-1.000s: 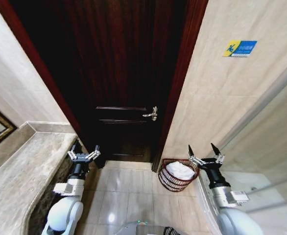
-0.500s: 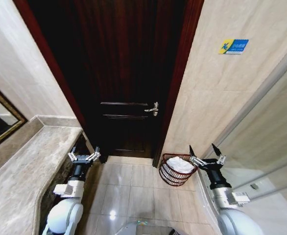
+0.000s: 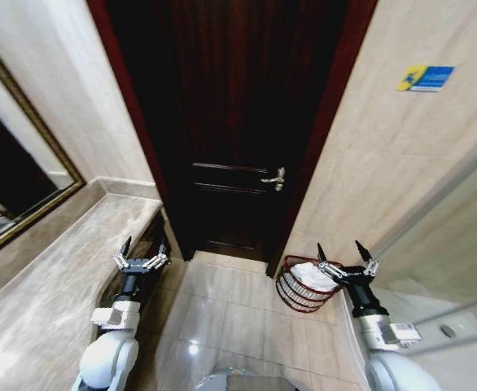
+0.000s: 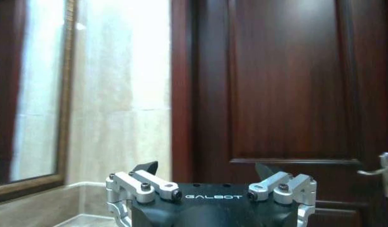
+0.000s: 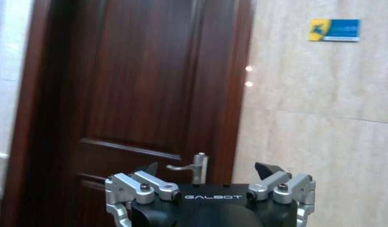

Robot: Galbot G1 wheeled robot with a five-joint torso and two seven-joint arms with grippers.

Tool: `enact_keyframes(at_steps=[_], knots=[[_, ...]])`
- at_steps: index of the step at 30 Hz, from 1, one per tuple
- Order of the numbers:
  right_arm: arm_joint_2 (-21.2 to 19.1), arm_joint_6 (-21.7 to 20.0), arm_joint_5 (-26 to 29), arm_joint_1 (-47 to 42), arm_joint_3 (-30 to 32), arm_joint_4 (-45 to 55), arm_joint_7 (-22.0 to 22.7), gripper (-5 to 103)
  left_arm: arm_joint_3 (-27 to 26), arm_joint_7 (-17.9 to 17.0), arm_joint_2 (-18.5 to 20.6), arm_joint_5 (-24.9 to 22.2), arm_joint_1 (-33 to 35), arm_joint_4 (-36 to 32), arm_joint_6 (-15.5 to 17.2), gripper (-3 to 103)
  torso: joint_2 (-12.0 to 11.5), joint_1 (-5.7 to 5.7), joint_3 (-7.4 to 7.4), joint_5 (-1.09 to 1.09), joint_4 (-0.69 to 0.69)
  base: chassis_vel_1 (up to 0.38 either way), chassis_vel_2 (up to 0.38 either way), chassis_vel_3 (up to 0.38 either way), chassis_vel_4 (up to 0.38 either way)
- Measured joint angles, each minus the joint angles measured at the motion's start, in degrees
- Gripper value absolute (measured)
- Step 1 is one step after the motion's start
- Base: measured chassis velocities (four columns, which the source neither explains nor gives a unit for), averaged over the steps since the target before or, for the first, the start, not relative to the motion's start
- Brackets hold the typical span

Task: Discard the used towel into the hamper.

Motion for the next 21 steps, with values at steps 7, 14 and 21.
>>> enact_keyframes(at_steps=[7,14,21], knots=[[0.04,0.19,-0.34,0.02,-0.27,-0.28,-0.27,100,-0.02,1.12,0.14,0.44,-0.31,1.39,-3.67,100,-0.04,0.01,-0.01,0.00,-0.03,0.136,-0.068,-0.069,0.133],[0.05,0.21,-0.45,-0.01,-0.33,-0.43,-0.50,100,-0.04,1.07,0.07,0.47,-0.35,1.39,-3.88,100,-0.03,-0.06,-0.04,0.00,-0.02,0.151,-0.153,-0.149,0.165],[0.34,0.55,-0.65,-0.22,-0.52,-0.53,-0.71,100,-0.05,0.95,0.04,0.45,-0.37,1.37,-4.03,100,-0.04,-0.05,-0.04,0.00,-0.02,0.135,-0.145,-0.137,0.146]])
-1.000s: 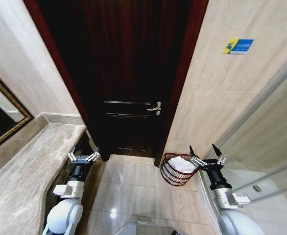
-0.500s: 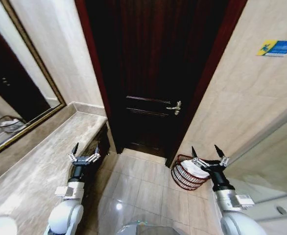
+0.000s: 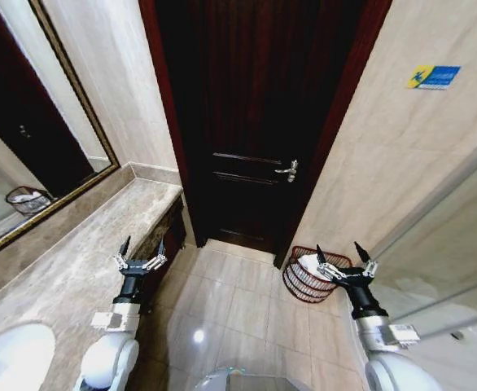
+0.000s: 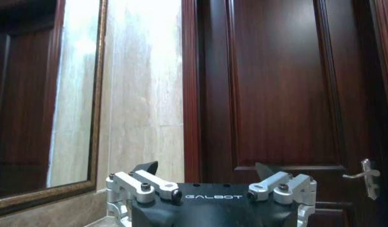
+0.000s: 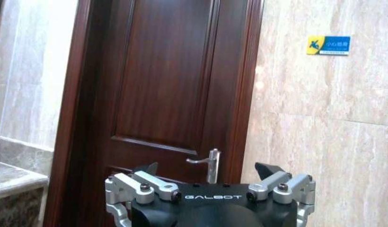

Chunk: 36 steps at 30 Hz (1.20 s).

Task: Discard the used towel into the hamper.

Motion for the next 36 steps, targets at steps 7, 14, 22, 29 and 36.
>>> enact_keyframes(at_steps=[7,14,22,29,36], knots=[[0.07,0.35,-0.09,-0.26,0.10,-0.16,-0.09,100,0.00,0.00,-0.15,0.38,-0.01,-0.06,-0.06,100,-0.02,0.02,0.00,0.00,-0.01,0.119,-0.124,-0.125,0.134],[0.23,0.64,-0.09,-0.42,0.23,-0.23,-0.15,100,0.10,0.00,-0.19,1.34,-0.01,-0.05,0.05,100,-0.02,0.01,0.00,0.01,0.00,0.148,-0.138,-0.143,0.138],[0.30,0.69,-0.09,-0.40,0.20,-0.27,-0.19,100,0.16,-0.01,-0.24,1.75,-0.12,0.04,0.08,100,-0.02,0.01,0.00,0.00,-0.01,0.101,-0.151,-0.147,0.092],[0.28,0.71,-0.17,-0.37,0.09,-0.20,-0.26,100,-0.05,-0.02,-0.25,1.88,-0.02,-0.04,-0.09,100,-0.03,0.01,0.00,0.01,0.00,0.066,-0.158,-0.162,0.058],[0.22,0.85,-0.21,-0.39,0.29,-0.11,-0.29,100,-0.06,-0.01,-0.41,2.57,-0.20,-0.05,-0.32,100,-0.05,0.03,0.00,0.02,-0.01,0.036,-0.192,-0.188,0.032]])
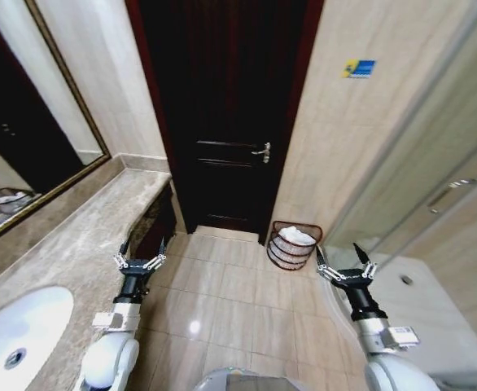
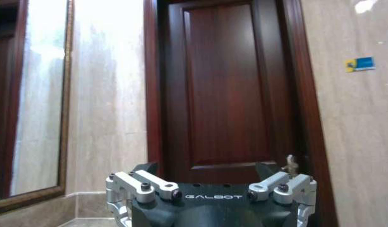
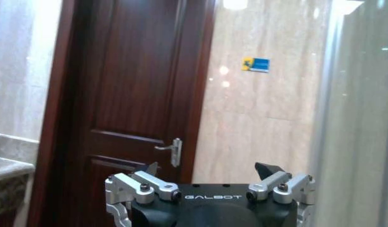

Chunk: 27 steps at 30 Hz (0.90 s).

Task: Discard the used towel into the hamper.

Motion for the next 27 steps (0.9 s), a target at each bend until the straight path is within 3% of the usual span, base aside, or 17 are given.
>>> enact_keyframes(at_steps=[16,27], knots=[[0.15,0.72,0.06,-0.23,0.04,-0.64,-0.02,100,0.17,-0.88,-0.11,-1.24,-0.07,0.09,-1.11,100,0.01,-0.03,-0.01,-0.02,0.01,0.111,-0.126,-0.133,0.108],[0.15,1.03,0.52,-0.55,0.37,-0.58,0.04,100,0.02,-1.42,-0.31,0.30,0.41,-0.74,0.20,100,0.01,-0.03,-0.01,-0.02,0.00,0.099,-0.119,-0.120,0.104]])
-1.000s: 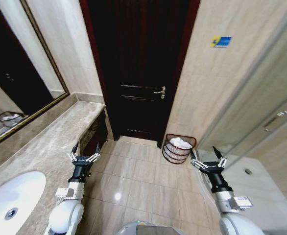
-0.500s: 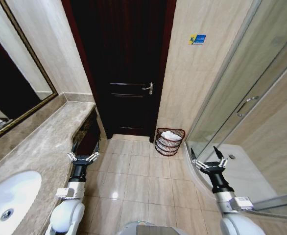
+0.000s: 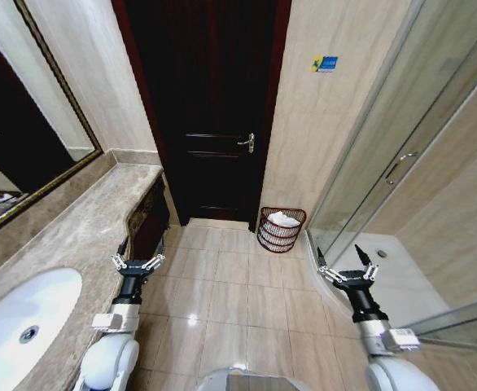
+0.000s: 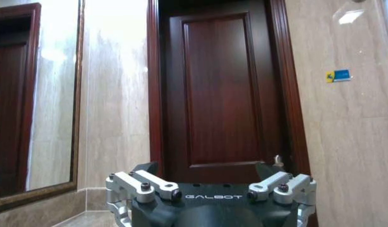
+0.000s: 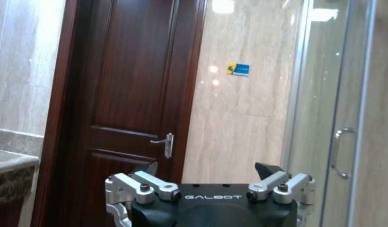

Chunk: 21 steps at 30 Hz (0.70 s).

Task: Discard the used towel into the hamper.

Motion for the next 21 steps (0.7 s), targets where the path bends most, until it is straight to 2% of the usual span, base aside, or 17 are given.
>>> enact_keyframes(at_steps=[7,11,14,15,18,19,20,21], knots=[[0.44,0.53,1.55,0.02,-0.05,-0.29,-0.17,100,0.19,-0.03,-0.07,-1.19,0.24,-0.87,0.21,100,0.03,-0.03,-0.01,0.01,0.00,0.057,-0.084,-0.091,0.052],[1.99,0.20,1.89,0.20,0.34,-0.30,0.02,100,0.45,0.58,-0.16,-2.42,0.48,-1.92,0.79,100,0.01,0.00,0.00,0.01,0.00,0.000,0.000,0.000,0.000],[3.81,-1.59,2.13,0.90,0.54,0.74,2.47,100,1.05,0.28,-0.33,-4.53,0.98,-4.13,3.84,100,0.00,0.02,0.00,0.00,0.00,0.000,0.000,0.000,0.000],[3.81,-1.59,2.13,0.90,0.54,0.74,2.47,100,1.05,0.28,-0.33,-4.53,0.98,-4.13,3.84,100,0.00,0.02,0.00,0.00,0.00,0.000,0.000,0.000,0.000],[6.24,-3.71,1.75,1.41,1.35,2.51,2.63,100,1.56,-1.39,-0.32,-4.40,0.93,-6.87,8.08,100,0.00,0.02,0.01,-0.01,0.00,0.000,0.000,0.000,0.000],[6.24,-3.71,1.75,1.41,1.35,2.51,2.63,100,1.56,-1.39,-0.32,-4.40,0.93,-6.87,8.08,100,0.00,0.02,0.01,-0.01,0.00,0.000,0.000,0.000,0.000],[7.25,-4.85,1.69,1.41,1.35,3.38,2.54,100,1.57,-1.86,0.08,-4.37,0.84,-8.58,11.00,100,0.00,0.01,0.00,0.00,0.00,0.000,0.000,0.000,0.000],[7.74,-5.47,1.69,1.39,1.23,3.72,2.54,100,1.58,-2.03,0.41,-4.66,0.84,-9.42,12.49,100,0.00,0.00,0.00,0.00,0.00,0.000,0.000,0.000,0.000]])
